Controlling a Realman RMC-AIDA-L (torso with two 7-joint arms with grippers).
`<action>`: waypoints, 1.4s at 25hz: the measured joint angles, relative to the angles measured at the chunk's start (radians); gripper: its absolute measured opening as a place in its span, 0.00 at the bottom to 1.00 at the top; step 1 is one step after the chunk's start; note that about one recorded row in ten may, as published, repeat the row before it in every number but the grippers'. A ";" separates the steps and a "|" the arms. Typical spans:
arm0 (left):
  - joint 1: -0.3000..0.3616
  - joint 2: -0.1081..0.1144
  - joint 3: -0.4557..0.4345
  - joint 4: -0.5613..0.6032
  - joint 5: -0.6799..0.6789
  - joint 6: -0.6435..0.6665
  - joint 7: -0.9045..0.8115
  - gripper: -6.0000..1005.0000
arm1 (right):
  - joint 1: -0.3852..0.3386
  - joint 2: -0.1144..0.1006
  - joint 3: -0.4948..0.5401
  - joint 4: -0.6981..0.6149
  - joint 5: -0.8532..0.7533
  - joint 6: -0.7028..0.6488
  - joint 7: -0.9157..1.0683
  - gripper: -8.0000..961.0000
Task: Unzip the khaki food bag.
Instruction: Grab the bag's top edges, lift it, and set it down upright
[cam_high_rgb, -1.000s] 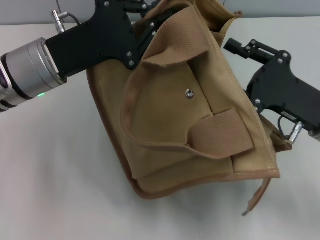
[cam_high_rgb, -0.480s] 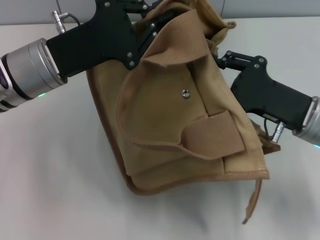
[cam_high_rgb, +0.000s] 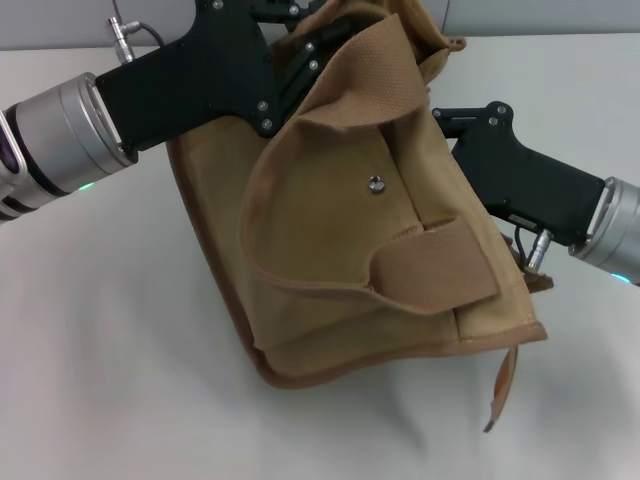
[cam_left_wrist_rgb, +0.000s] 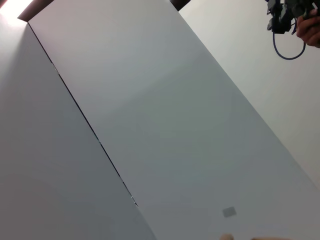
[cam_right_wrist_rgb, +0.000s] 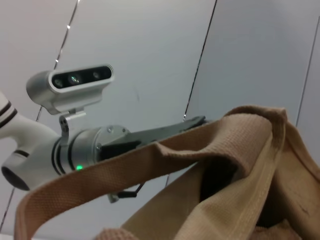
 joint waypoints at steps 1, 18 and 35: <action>-0.002 0.000 0.000 -0.001 0.000 0.000 0.000 0.09 | 0.003 0.000 -0.006 0.000 -0.001 0.007 0.001 0.25; -0.006 0.000 0.000 -0.004 0.000 -0.001 0.000 0.09 | -0.004 0.001 -0.037 -0.026 -0.002 0.033 -0.012 0.30; -0.011 0.000 0.000 -0.005 -0.001 -0.001 0.000 0.09 | -0.007 0.003 -0.080 -0.037 -0.002 0.013 -0.015 0.23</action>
